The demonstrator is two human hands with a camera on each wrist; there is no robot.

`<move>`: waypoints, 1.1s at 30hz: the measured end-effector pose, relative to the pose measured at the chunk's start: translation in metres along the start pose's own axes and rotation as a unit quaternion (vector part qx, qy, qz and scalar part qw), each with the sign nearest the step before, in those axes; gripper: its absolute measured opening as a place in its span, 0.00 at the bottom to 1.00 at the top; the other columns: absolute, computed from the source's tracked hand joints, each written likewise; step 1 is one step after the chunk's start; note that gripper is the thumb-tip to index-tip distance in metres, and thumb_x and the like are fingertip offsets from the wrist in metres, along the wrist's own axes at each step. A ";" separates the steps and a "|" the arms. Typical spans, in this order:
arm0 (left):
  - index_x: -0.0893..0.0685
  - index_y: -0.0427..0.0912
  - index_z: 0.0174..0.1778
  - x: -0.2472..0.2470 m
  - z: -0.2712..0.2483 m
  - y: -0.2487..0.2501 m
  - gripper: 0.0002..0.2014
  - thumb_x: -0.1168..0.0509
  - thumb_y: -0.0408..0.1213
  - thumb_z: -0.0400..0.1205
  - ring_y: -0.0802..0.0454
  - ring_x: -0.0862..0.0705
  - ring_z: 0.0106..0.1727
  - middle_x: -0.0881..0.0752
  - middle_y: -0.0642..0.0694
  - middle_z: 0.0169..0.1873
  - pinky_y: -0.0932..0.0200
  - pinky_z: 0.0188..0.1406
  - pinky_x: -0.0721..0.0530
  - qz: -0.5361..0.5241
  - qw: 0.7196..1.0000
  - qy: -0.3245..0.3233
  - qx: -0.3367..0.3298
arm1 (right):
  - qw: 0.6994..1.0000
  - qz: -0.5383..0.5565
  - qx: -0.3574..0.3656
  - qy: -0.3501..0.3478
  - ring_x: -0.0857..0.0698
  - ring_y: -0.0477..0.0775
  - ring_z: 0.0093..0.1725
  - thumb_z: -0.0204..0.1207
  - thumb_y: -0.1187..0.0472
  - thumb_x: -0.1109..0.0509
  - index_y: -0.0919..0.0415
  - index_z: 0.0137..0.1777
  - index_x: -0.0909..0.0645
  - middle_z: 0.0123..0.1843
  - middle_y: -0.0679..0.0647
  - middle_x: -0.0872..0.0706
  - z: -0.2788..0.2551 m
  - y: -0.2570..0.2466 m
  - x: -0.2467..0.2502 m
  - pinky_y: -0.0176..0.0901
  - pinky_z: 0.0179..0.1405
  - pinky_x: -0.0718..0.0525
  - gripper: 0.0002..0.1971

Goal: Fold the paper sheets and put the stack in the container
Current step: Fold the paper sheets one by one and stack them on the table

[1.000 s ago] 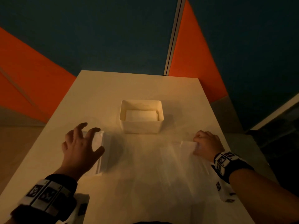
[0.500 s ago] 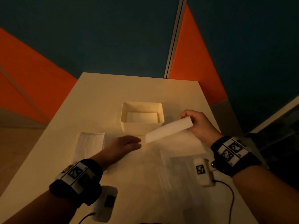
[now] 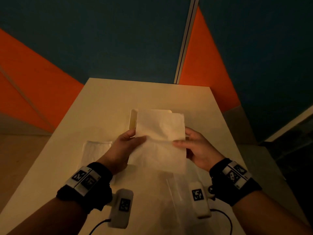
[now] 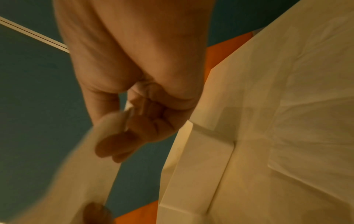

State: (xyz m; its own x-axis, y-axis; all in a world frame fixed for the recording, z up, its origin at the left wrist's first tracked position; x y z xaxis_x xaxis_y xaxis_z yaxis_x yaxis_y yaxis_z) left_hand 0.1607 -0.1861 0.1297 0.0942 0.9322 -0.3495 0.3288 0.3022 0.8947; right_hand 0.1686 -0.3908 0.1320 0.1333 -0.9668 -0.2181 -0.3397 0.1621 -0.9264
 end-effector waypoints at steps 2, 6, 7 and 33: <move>0.18 0.33 0.61 0.003 0.000 0.000 0.14 0.39 0.26 0.80 0.47 0.12 0.39 0.11 0.36 0.46 0.57 0.32 0.13 0.003 1.000 0.006 -0.005 | 1.000 -0.010 0.006 0.000 0.11 0.55 0.48 0.72 0.77 0.31 0.61 0.55 0.16 0.48 0.57 0.09 -0.001 0.000 0.002 0.44 0.41 0.12 0.15; 0.13 0.35 0.52 0.008 0.001 -0.003 0.12 0.41 0.27 0.82 0.44 0.13 0.50 0.10 0.39 0.49 0.53 0.50 0.12 0.018 1.000 -0.007 0.009 | 1.000 0.016 0.024 -0.002 0.11 0.55 0.44 0.75 0.71 0.35 0.59 0.40 0.10 0.42 0.54 0.09 -0.005 -0.005 0.002 0.43 0.38 0.12 0.13; 0.11 0.37 0.48 0.010 0.000 -0.001 0.13 0.43 0.27 0.83 0.45 0.13 0.50 0.10 0.41 0.48 0.56 0.48 0.11 0.025 1.000 -0.014 0.010 | 0.999 0.041 0.013 -0.016 0.12 0.55 0.43 0.77 0.68 0.39 0.59 0.36 0.10 0.41 0.54 0.09 -0.008 -0.007 0.002 0.44 0.36 0.13 0.16; 0.16 0.50 0.56 0.123 -0.052 0.004 0.17 0.37 0.24 0.80 0.43 0.16 0.50 0.18 0.51 0.55 0.59 0.37 0.10 0.151 0.970 0.189 -0.025 | 0.899 -0.416 -0.063 0.123 0.17 0.55 0.36 0.71 0.70 0.29 0.56 0.51 0.21 0.38 0.56 0.16 0.013 0.037 0.075 0.42 0.32 0.20 0.12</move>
State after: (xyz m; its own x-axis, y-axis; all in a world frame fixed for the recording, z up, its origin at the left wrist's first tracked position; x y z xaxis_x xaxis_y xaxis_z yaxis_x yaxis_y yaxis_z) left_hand 0.1249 -0.0597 0.1041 -0.1761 0.9832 0.0487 0.2930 0.0051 0.9561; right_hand 0.1785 -0.4552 0.0776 0.1855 -0.7602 0.6226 -0.3220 -0.6457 -0.6924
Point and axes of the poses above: each hand's wrist, its own z-axis towards the middle knuckle, its own x-axis out of the back of the hand, y = z × x, the point moved 3 cm from there along z, towards the middle knuckle
